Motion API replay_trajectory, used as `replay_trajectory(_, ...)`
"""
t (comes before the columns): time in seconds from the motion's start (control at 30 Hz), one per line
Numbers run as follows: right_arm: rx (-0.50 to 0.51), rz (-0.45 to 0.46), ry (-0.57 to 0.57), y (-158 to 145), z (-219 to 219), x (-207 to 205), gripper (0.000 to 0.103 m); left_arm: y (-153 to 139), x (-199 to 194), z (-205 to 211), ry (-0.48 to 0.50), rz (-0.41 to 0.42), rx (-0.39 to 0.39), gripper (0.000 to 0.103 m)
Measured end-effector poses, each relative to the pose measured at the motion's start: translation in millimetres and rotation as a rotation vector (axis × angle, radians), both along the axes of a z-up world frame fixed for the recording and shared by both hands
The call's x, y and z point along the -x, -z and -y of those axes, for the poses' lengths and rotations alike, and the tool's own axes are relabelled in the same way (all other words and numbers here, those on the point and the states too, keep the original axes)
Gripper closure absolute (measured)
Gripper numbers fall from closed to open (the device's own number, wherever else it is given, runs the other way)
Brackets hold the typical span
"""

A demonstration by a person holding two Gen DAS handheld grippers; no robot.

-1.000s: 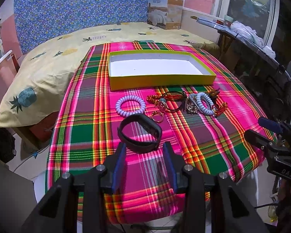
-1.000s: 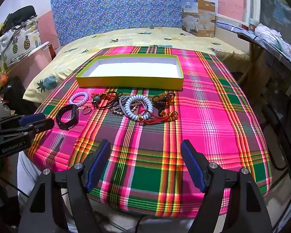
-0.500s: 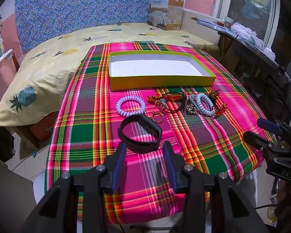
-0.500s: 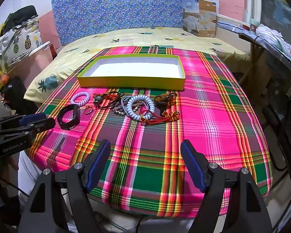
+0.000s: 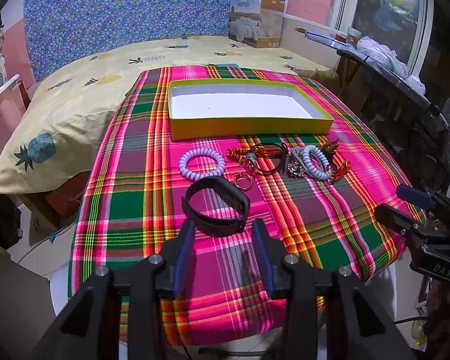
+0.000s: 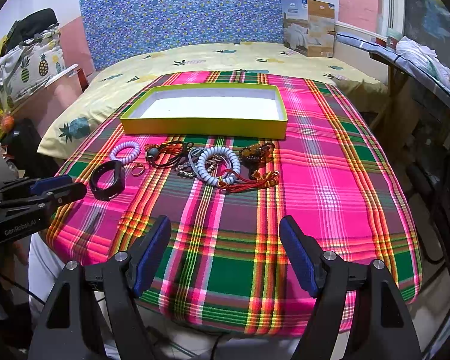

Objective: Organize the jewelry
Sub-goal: 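Move the left gripper toward the black watch band on the cloth, then grasp the black watch band with the left gripper while the right gripper grasps the amber beaded pendant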

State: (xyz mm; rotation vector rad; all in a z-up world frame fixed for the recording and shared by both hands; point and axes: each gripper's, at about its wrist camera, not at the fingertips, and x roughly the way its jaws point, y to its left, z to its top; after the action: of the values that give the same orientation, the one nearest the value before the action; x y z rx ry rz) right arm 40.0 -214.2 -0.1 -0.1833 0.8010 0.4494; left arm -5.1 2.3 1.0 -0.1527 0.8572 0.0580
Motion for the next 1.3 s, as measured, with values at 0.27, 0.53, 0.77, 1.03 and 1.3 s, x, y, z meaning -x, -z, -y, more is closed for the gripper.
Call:
replay_trajectory(0.27, -0.001, -0.001, 0.000, 0.2, 0.0, 0.1, 0.028, -0.4, 0.1, 1.0, 0.004, 0.000, 0.007, 0.062)
replay_trajectory(0.53, -0.001, -0.002, 0.001, 0.3, -0.2, 0.0, 0.028, 0.1, -1.1, -0.3, 0.004, -0.001, 0.016, 0.062)
replay_trajectory(0.77, -0.002, -0.003, -0.004, -0.8, -1.2, 0.3, 0.028, 4.0, -7.8, -3.7, -0.003, -0.007, 0.012, 0.062)
replay_trajectory(1.03, -0.010, -0.015, 0.003, 1.0, -5.0, -12.6, 0.028, 12.1, -23.4, -20.6, -0.056, -0.001, 0.000, 0.062)
replay_trajectory(1.3, -0.025, -0.005, 0.019, 3.9, -5.8, -47.6, 0.035, 27.0, -39.0, -29.9, -0.077, -0.029, -0.010, 0.072)
